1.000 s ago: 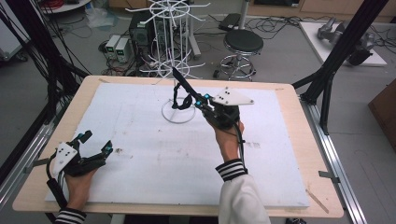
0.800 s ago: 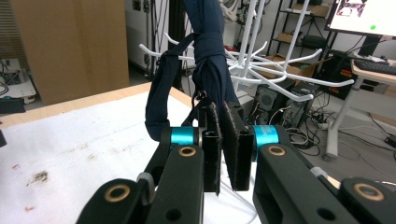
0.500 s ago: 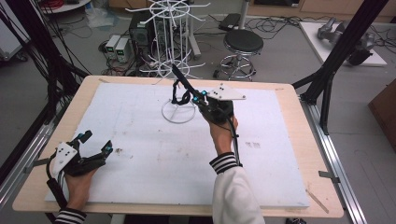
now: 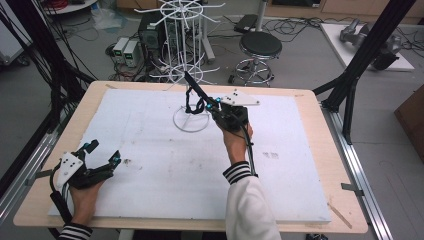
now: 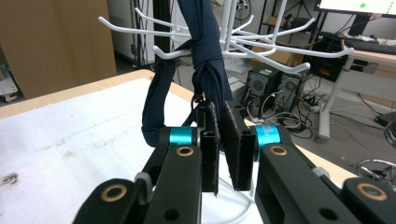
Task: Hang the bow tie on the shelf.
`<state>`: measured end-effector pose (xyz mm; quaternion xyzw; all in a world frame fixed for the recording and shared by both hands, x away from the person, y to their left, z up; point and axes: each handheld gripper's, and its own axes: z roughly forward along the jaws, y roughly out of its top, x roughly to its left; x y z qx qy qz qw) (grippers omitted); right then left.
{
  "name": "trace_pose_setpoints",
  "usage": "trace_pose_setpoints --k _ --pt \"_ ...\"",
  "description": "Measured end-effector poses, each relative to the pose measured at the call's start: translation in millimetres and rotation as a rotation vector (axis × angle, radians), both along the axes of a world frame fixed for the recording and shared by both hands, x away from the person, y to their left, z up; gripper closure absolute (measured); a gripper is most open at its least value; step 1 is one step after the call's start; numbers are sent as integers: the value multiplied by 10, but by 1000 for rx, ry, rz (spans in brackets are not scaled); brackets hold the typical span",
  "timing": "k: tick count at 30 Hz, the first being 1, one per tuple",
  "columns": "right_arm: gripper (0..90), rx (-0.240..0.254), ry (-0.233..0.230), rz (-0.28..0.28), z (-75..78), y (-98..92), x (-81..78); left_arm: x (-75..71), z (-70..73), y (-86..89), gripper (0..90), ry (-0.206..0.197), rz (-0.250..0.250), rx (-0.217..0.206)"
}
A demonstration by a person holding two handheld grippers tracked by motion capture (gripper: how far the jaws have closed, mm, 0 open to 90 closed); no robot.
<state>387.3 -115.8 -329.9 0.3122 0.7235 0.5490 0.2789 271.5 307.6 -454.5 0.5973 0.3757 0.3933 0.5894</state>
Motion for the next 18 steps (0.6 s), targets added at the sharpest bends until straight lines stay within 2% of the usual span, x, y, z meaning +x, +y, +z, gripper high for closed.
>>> trace_pose_setpoints --k 7,12,13,14,15,16,17,18 --pt "804 -24 10 -6 -14 28 0 2 1 -2 149 4 5 2" --pt "744 -46 15 -5 -22 29 2 5 2 -7 150 4 8 3" --pt "678 -53 19 -8 -24 20 2 4 2 -6 150 5 8 3" --pt "678 -53 19 -8 -24 20 2 4 2 -6 150 5 8 3" --pt "543 -45 25 -9 -19 10 -3 4 2 -9 150 5 8 4" --pt "543 -45 25 -9 -19 10 -3 4 2 -9 150 5 8 4" --pt "326 -43 37 -18 -14 6 -14 1 2 -10 150 2 8 9" --pt "261 -48 38 -30 -6 3 -30 1 2 -10 149 2 8 10"
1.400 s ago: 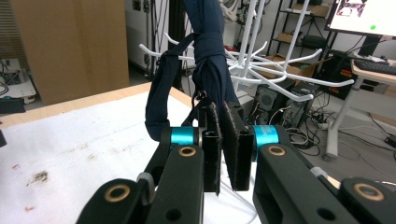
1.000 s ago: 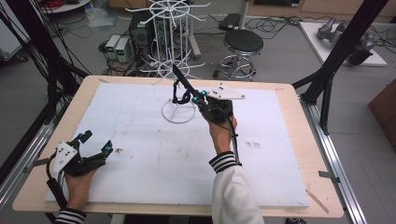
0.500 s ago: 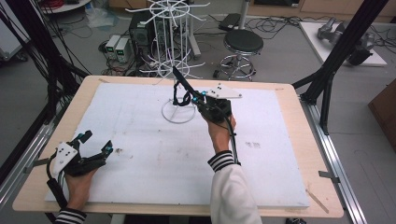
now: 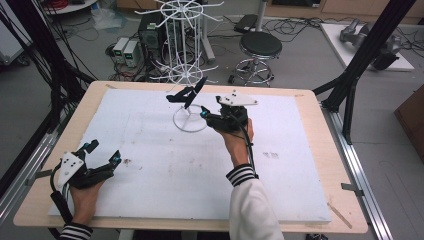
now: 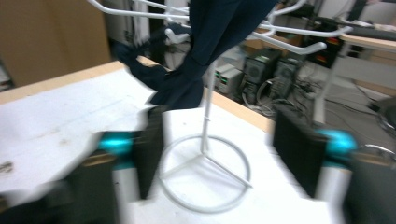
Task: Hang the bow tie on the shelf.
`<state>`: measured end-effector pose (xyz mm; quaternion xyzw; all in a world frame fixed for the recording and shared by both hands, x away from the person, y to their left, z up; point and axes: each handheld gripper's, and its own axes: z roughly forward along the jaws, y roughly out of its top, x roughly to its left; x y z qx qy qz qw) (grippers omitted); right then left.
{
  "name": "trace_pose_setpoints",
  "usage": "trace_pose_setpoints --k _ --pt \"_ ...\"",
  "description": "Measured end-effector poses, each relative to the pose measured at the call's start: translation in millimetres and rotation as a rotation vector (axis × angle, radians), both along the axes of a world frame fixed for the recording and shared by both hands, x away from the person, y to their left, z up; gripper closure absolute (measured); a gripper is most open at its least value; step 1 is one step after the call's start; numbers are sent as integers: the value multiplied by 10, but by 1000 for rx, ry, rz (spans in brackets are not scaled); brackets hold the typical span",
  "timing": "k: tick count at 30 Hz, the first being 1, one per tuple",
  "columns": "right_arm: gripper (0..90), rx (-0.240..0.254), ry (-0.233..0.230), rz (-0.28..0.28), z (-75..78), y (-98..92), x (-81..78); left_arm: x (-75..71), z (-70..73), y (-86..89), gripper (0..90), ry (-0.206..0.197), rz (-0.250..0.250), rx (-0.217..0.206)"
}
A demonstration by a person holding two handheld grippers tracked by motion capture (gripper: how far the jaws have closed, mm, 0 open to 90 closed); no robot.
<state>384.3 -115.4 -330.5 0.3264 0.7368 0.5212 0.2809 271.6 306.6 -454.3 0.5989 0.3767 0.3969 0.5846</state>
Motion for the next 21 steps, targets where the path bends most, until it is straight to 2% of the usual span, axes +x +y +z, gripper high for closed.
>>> trace_pose_setpoints --k 3,4,5,6,8,11,12,13,14,15,16,21 --pt "110 1 -28 16 36 -54 -83 -1 0 2 150 -1 -1 -1" --pt "110 25 -40 37 47 -92 -123 -3 -2 3 150 -2 -3 -8" --pt "110 25 -40 37 47 -92 -123 -3 -2 3 150 -2 -3 -8" --pt "110 74 -54 76 60 -206 -230 -8 -3 8 149 -7 -4 -10" --pt "110 107 -72 89 56 -342 -352 -9 -4 10 150 -11 -3 -9" --pt "110 123 -96 68 5 -553 -555 -11 -5 10 149 -11 -2 -11" --pt "110 123 -96 68 5 -553 -555 -13 -5 11 149 -13 -3 -8" --pt "110 119 -120 38 -73 -742 -729 -14 -5 10 150 -14 -4 -9" --pt "110 119 -120 38 -73 -742 -729 -15 -5 9 150 -15 -4 -8" --pt "110 100 -156 -9 -164 -915 -884 -14 -5 10 150 -14 -3 -7" --pt "110 87 -169 -34 -215 -1000 -951 -12 -4 10 150 -12 -3 -7" --pt "110 81 -224 -108 -539 -1380 -1225 -12 -5 5 149 -12 -3 -10"
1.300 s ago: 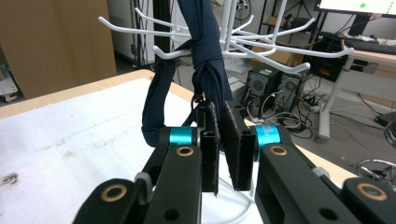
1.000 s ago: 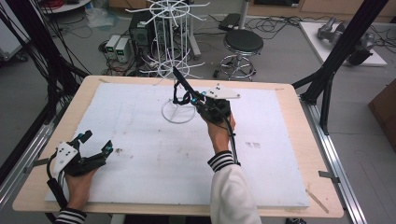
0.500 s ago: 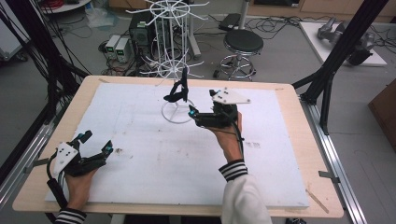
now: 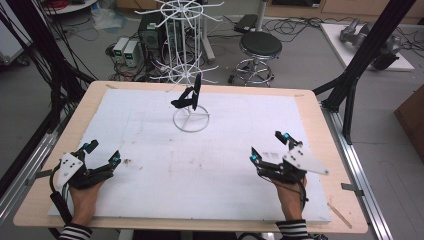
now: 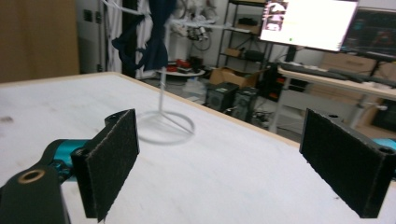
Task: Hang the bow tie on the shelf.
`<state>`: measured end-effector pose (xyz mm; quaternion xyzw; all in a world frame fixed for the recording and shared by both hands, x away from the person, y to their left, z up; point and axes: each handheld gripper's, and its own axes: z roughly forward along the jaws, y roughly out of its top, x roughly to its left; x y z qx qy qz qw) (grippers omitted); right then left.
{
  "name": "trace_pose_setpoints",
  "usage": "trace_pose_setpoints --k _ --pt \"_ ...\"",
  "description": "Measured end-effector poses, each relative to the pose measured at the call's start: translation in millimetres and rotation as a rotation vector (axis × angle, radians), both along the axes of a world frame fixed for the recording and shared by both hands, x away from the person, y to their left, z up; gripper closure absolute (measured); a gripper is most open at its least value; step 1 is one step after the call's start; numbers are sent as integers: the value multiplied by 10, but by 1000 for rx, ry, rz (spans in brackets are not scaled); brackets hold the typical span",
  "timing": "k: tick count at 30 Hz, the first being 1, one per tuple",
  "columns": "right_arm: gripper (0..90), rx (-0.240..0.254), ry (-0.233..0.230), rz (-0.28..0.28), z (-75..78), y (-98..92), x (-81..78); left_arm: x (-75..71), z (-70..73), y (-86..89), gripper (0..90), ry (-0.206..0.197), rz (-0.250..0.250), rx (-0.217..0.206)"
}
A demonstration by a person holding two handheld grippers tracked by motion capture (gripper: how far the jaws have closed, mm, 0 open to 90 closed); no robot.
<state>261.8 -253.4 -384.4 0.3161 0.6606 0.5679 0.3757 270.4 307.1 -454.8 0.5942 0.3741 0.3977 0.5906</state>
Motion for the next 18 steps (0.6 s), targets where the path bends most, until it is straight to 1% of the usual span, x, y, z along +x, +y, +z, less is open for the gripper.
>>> trace_pose_setpoints --k 3,4,6,7,9,10,12,14,15,16,17,18 --pt "110 30 -25 -42 -209 -176 -111 -1 0 1 149 -2 2 1" --pt "110 51 -33 -59 -274 -218 -143 -4 -2 -3 149 -5 2 -2" --pt "110 96 -36 -86 -389 -274 -191 -7 -3 -3 150 -9 3 -2" --pt "110 107 -47 -100 -438 -292 -203 -9 -3 -1 149 -10 3 0" --pt "110 102 -67 -139 -515 -301 -219 -13 -4 2 149 -14 7 0" --pt "110 106 -65 -149 -546 -301 -214 -13 -4 2 149 -14 7 0" --pt "110 98 -53 -167 -596 -296 -188 -17 -5 3 148 -18 11 -1" --pt "110 82 -43 -172 -640 -289 -163 -17 -5 2 148 -18 11 0" --pt "110 82 -43 -172 -640 -289 -163 -17 -5 2 148 -17 11 1" --pt "110 77 -24 -177 -682 -293 -146 -16 -5 -2 148 -17 10 -1" --pt "111 85 -12 -174 -697 -296 -138 -15 -5 -3 148 -14 10 -2" --pt "110 90 -12 -177 -694 -302 -137 -14 -4 -1 148 -14 10 -1"
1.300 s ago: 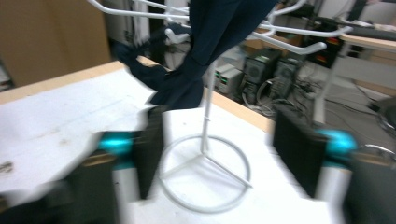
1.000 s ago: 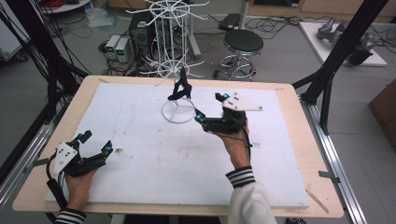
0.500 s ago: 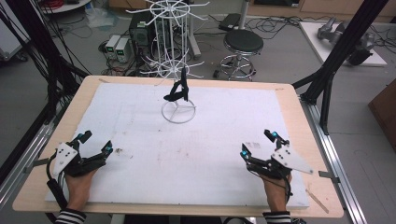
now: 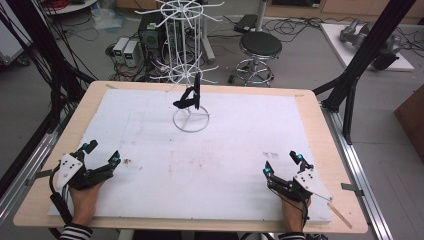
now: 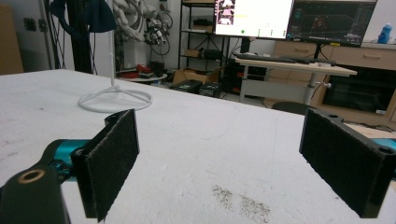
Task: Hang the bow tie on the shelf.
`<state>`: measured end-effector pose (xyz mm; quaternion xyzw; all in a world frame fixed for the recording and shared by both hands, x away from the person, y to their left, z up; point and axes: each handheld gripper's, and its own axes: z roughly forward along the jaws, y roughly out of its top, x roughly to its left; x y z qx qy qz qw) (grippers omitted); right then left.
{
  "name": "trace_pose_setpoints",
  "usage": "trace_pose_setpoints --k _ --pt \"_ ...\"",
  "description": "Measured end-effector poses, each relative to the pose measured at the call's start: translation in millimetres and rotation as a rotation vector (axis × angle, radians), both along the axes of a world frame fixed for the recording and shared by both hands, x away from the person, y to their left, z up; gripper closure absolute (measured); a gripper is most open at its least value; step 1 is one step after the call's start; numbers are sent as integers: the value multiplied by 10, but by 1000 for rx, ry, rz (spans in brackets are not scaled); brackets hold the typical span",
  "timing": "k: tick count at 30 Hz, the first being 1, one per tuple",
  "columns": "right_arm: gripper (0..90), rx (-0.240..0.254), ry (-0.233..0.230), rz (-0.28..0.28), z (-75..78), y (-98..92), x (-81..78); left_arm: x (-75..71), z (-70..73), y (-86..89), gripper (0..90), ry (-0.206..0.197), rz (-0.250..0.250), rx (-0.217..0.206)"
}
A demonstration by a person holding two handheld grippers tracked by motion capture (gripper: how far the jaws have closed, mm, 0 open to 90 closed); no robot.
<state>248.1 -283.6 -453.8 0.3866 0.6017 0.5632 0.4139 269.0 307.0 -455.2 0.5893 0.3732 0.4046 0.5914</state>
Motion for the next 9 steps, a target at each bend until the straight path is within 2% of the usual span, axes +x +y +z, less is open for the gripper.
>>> trace_pose_setpoints --k 9 --pt "110 52 29 -5 -5 -47 25 -1 -1 4 148 2 1 -2"
